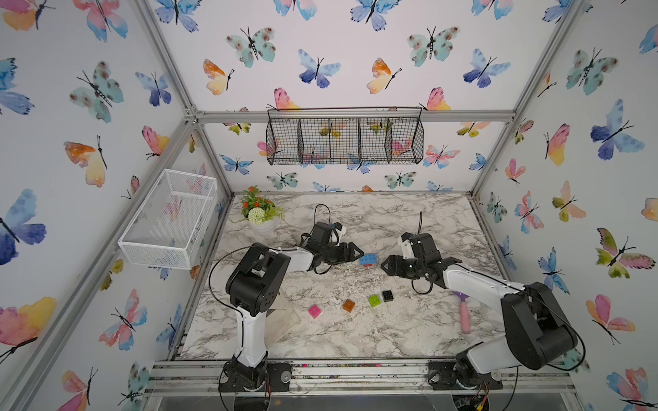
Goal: Assemble the letter v with lego
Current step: Adjust the lego brick at the center of the board, then pick up the lego brick from the center of the board.
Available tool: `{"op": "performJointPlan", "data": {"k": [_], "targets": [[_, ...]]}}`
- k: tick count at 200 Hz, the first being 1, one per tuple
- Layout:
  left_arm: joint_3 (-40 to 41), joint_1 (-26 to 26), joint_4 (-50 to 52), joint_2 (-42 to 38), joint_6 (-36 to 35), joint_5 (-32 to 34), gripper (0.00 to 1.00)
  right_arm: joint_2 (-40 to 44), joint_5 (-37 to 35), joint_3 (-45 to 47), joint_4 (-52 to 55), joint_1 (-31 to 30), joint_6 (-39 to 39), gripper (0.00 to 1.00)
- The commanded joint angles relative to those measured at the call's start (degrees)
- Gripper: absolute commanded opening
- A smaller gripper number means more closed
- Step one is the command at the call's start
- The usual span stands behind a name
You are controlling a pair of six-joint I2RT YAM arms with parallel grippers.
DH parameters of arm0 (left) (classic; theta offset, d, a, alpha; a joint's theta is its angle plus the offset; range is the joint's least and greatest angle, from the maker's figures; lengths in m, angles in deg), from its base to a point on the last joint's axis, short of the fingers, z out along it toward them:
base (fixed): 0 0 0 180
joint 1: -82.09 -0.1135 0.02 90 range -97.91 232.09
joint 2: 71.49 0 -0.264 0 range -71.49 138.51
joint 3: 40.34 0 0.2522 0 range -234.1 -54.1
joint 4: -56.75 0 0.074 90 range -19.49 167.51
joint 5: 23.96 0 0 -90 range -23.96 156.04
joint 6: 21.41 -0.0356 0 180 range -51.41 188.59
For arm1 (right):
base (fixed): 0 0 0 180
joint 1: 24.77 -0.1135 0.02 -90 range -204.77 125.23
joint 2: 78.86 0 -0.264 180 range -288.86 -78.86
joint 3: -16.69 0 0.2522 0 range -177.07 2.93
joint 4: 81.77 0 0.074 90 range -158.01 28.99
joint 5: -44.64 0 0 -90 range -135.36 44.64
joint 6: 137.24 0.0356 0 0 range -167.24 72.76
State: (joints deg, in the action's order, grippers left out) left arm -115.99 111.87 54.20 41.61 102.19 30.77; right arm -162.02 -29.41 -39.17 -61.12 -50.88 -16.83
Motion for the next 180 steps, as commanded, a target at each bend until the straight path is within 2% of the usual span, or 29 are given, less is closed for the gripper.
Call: {"op": "performJointPlan", "data": {"k": [1, 26, 43, 64, 89, 102, 134, 180], "targets": [[-1.5, 1.1, 0.2, 2.8, -1.2, -1.2, 0.75, 3.5, -2.3, 3.4, 5.3, -1.9, 0.3, 0.69], [-1.7, 2.5, 0.4, 3.2, -2.4, 0.7, 0.71, 5.8, -6.9, 4.5, 8.8, -6.3, 0.8, 0.67], [-1.8, 2.7, 0.6, 3.7, -2.4, 0.8, 0.66, 6.6, -7.4, 5.6, 8.3, -7.4, 1.3, 0.66], [-2.0, 2.7, 0.6, 4.5, -2.3, 1.1, 0.65, 5.1, -9.6, 5.0, 8.5, -9.5, 1.2, 0.64], [-2.6, 2.7, 0.6, 5.2, -2.0, 1.0, 0.64, 2.2, -11.4, 3.6, 9.3, -11.4, 0.6, 0.55], [-2.3, 2.7, 0.6, 5.1, -1.8, 1.8, 0.64, 1.3, -12.1, 3.1, 9.5, -11.9, 0.4, 0.51], [-2.7, 2.3, 0.3, 5.2, -1.3, 2.1, 0.64, -0.6, -12.7, 2.5, 9.1, -12.8, -0.2, 0.51], [-3.4, 2.3, 0.5, 6.8, -1.9, 2.7, 0.6, -2.1, -14.7, 2.0, 9.5, -13.1, -0.1, 0.36]]}}
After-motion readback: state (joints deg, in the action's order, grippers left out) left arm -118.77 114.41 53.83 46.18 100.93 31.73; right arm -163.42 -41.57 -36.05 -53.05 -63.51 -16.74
